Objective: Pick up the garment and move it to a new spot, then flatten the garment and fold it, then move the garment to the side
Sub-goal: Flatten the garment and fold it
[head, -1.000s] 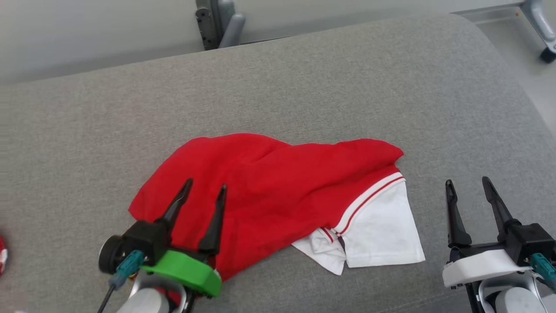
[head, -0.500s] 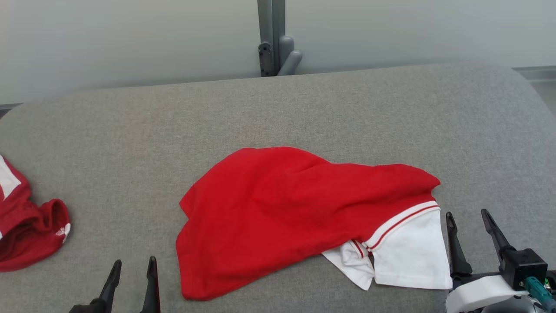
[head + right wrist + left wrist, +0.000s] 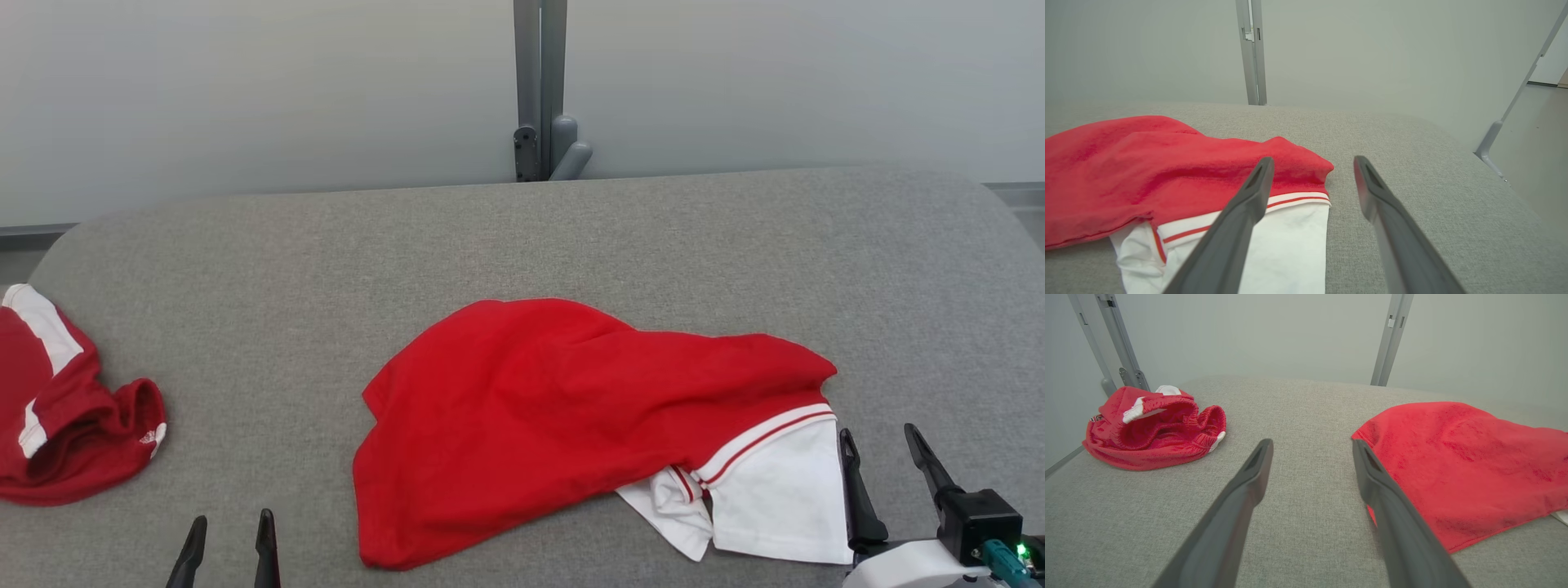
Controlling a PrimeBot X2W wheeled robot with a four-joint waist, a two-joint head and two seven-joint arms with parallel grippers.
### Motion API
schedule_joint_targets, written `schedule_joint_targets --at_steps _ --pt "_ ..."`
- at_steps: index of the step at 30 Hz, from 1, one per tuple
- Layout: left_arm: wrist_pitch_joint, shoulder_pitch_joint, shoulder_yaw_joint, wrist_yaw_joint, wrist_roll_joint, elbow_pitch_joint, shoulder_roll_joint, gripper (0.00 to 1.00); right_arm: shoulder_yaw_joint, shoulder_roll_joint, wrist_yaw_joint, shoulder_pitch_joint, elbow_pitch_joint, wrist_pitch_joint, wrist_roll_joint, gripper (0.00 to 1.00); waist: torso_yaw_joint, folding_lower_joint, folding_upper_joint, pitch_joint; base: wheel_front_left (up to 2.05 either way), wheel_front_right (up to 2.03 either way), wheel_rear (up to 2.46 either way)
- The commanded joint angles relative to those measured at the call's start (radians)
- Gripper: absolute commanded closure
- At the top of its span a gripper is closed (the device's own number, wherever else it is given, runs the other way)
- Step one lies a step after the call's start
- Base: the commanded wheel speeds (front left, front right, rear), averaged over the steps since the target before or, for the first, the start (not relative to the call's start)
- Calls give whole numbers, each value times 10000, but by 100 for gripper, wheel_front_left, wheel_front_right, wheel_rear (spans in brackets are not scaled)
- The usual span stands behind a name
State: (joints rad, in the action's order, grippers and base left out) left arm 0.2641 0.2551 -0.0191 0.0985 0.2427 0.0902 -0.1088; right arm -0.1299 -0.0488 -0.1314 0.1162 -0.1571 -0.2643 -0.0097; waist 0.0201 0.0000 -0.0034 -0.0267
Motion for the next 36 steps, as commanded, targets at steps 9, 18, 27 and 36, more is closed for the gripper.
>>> schedule_joint_targets --at_steps 9,18,27,36 --pt "3 -234 -213 300 -372 93 272 0 196 -30 14 -121 -168 -2 130 0 -329 0 34 -23 0 0 0" --pt "3 -254 -198 334 -337 332 378 0 167 -32 14 -129 -245 -2 185 0 -501 0 34 56 0 0 0" --pt "-889 -709 454 329 168 1941 324 0 736 -515 14 -889 -2632 1145 -132 0 -756 0 34 308 0 0 0" --pt "-1923 -1392 699 315 573 2640 349 0 1373 -490 13 -1823 -4247 2296 151 0 -809 0 34 720 0 0 0"
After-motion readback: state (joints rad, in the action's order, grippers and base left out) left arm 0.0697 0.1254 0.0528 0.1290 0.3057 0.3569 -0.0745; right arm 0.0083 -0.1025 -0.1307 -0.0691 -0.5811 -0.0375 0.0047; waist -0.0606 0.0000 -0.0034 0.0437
